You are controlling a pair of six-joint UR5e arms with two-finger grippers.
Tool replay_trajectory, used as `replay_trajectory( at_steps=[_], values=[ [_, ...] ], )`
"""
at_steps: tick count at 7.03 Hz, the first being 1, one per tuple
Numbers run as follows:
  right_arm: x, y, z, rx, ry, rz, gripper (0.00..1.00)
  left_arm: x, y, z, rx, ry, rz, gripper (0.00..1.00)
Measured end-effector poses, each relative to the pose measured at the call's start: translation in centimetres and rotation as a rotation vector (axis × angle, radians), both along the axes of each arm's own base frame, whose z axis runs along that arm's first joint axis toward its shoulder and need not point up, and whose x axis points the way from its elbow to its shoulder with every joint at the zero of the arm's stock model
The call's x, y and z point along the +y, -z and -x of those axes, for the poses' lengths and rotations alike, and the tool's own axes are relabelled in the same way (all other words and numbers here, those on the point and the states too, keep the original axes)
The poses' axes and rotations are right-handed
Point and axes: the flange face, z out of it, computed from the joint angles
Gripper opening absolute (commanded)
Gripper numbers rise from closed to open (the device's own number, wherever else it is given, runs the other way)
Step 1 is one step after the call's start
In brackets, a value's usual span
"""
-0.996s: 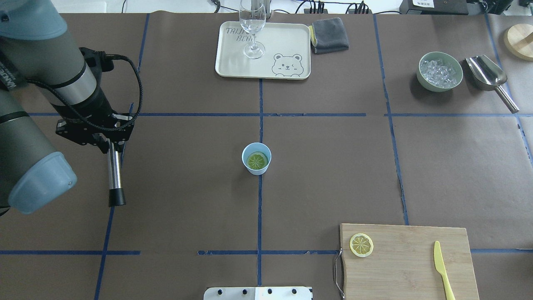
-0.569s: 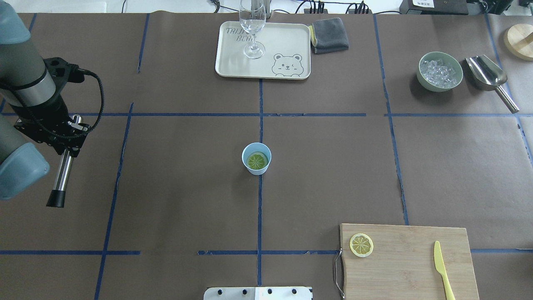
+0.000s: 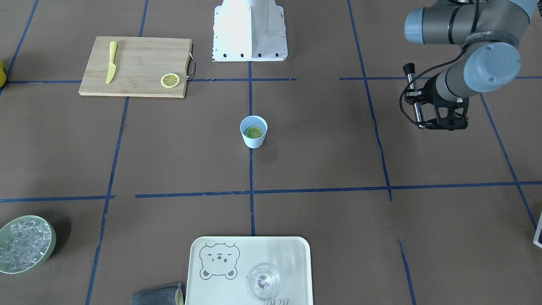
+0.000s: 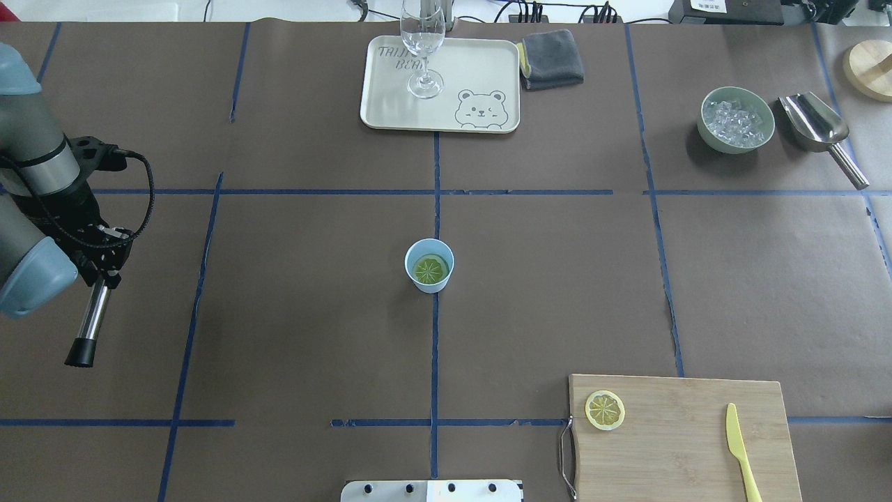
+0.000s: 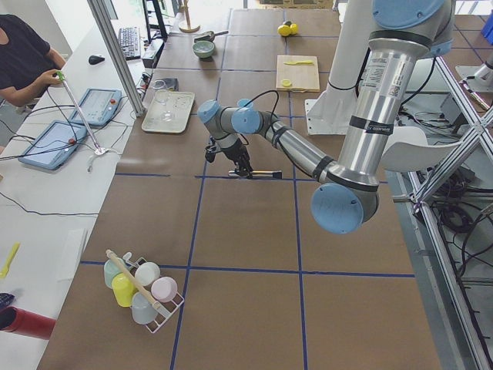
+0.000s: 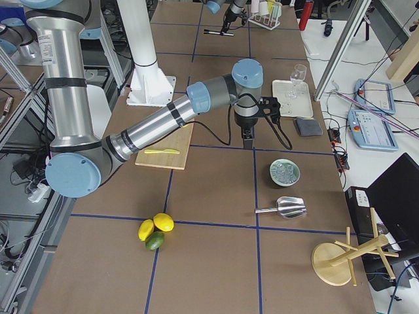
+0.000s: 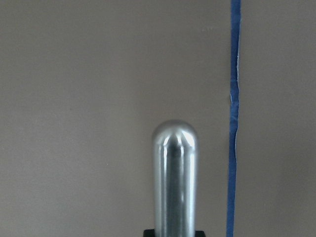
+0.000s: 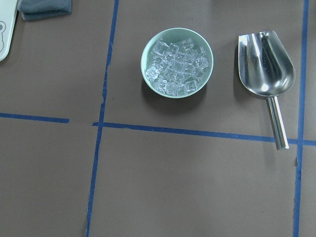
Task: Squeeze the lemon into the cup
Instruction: 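Lower the muddler onto the table at its spot and release it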
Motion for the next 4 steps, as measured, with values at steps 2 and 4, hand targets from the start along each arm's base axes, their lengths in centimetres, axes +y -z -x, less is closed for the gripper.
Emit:
replay_trajectory(
  at_steps=[2,4],
  values=[
    [0.0,0.1,0.0,0.001,-0.001,-0.002,1.0,-0.3,-3.4,-0.3,0.019,0.003,-0.002,0.0],
    [-0.1,0.0,-0.1,0.001,-0.002,0.0,1.0,-1.1,-5.7,-0.6,0.024,0.006,-0.017,0.0]
  ],
)
